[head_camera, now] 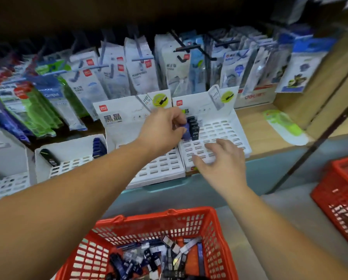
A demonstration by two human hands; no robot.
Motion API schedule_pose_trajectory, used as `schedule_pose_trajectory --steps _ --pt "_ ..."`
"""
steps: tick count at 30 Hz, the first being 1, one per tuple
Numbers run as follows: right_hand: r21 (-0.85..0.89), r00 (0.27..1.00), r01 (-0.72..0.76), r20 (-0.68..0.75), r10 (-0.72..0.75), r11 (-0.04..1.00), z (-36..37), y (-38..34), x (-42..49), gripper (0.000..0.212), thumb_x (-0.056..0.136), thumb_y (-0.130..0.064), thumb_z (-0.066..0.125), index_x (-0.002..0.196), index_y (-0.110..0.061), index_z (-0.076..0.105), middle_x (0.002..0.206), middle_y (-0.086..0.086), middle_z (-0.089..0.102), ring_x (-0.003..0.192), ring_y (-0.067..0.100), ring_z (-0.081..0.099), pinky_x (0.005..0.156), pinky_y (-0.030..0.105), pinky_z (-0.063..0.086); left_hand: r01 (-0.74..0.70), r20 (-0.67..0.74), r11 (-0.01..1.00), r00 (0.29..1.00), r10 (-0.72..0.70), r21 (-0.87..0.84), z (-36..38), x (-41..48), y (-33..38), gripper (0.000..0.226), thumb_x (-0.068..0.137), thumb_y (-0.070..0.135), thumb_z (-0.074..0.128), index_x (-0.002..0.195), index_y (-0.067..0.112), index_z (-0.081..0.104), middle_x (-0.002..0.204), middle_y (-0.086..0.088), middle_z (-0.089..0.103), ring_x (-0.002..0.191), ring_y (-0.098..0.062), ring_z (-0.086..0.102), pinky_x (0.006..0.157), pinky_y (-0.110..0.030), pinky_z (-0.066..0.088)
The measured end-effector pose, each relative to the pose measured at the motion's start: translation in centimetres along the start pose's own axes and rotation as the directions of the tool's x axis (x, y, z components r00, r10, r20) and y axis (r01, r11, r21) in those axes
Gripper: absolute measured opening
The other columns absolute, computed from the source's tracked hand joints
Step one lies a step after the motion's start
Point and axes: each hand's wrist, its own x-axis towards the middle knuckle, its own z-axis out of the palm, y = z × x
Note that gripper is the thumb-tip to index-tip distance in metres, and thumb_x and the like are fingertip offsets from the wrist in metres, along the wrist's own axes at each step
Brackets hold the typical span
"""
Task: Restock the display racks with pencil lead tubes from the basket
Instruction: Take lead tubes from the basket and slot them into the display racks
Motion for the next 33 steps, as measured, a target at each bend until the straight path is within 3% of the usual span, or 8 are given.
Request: schedule_pose_trajectory --steps 3,8,14,19,23,28,31,33 --pt "-0.05 0.998 0.0 0.06 0.003 0.999 0.2 0.6 -0.2 0.059 0.08 -0.062 0.065 0.122 -0.022 0.073 0.141 0.009 0.057 0.138 0.031 0.043 0.121 0.055 0.022 0.007 0.016 0.998 1.0 -0.008 0.067 0.5 0.2 -0.4 0.008 0.088 0.017 0.077 0.095 0.021 0.075 0.081 0.009 0.071 0.076 -0.014 0.066 0.074 -0.03 0.056" --pt "-0.048 0.998 0.001 0.066 0.003 0.999 0.2 0.7 -0.2 0.056 0.085 -0.061 0.07 0.129 -0.025 0.069 0.148 0.006 0.051 0.144 0.027 0.036 0.126 0.05 0.011 0.012 0.043 0.994 0.999 -0.016 0.107 0.4 1.0 -0.5 0.009 0.088 0.017 0.076 0.095 0.021 0.074 0.081 0.011 0.071 0.071 -0.009 0.064 0.071 -0.025 0.053" --pt "-0.1 0.995 -0.021 0.094 0.03 0.995 -0.4 0.2 0.0 0.061 0.085 -0.064 0.067 0.133 -0.025 0.066 0.152 0.006 0.046 0.147 0.025 0.031 0.126 0.049 0.01 -0.075 0.061 0.963 0.996 0.061 0.261 0.1 1.6 0.0 0.02 0.084 0.015 0.075 0.079 0.029 0.061 0.079 0.003 0.069 0.086 -0.021 0.06 0.078 -0.04 0.055" --pt "-0.115 0.995 -0.032 0.091 0.042 0.993 -0.9 0.1 -0.3 0.063 0.084 -0.066 0.067 0.133 -0.027 0.066 0.153 0.006 0.046 0.149 0.025 0.03 0.125 0.051 0.012 -0.097 0.165 0.957 0.985 0.052 0.274 -0.5 2.3 0.4 0.015 0.082 0.012 0.074 0.087 0.027 0.076 0.084 0.008 0.071 0.087 -0.016 0.062 0.084 -0.039 0.056" --pt "-0.115 0.994 -0.041 0.101 0.052 0.993 -1.2 0.0 -0.4 0.065 0.083 -0.067 0.068 0.134 -0.027 0.065 0.154 0.007 0.045 0.15 0.025 0.029 0.125 0.05 0.013 -0.158 0.19 0.907 0.978 0.088 0.39 0.0 2.1 -0.1 0.016 0.088 0.023 0.071 0.097 0.032 0.078 0.095 0.009 0.073 0.105 -0.021 0.059 0.098 -0.042 0.046" --pt "-0.129 0.992 -0.021 0.123 0.037 0.991 -2.7 -1.7 -0.2 0.06 0.081 -0.064 0.07 0.128 -0.028 0.067 0.137 0.001 0.054 0.135 0.025 0.043 0.119 0.049 0.026 -0.283 0.077 0.911 0.959 0.272 0.299 -0.3 -0.3 -0.8 0.015 0.087 0.018 0.072 0.101 0.018 0.079 0.104 -0.004 0.068 0.104 -0.032 0.059 0.095 -0.048 0.048" --pt "-0.158 0.985 0.042 0.174 -0.014 0.987 -4.6 -3.6 -0.7 0.042 0.081 -0.064 0.069 0.107 -0.031 0.07 0.115 -0.006 0.062 0.117 0.022 0.055 0.101 0.04 0.042 -0.296 -0.056 0.937 0.949 0.31 0.186 -0.8 -4.5 -0.9 0.016 0.087 0.019 0.068 0.101 0.016 0.076 0.095 -0.002 0.067 0.092 -0.027 0.062 0.084 -0.04 0.052" --pt "-0.158 0.951 0.041 0.308 0.01 0.987 -5.9 -4.2 -1.5 0.036 0.078 -0.065 0.069 0.09 -0.031 0.067 0.097 -0.012 0.066 0.101 0.018 0.062 0.088 0.037 0.05 -0.278 -0.079 0.954 0.955 0.287 0.109 -1.2 -8.3 -1.3 0.015 0.088 0.022 0.066 0.1 0.018 0.074 0.088 0.003 0.066 0.081 -0.018 0.061 0.077 -0.034 0.051"
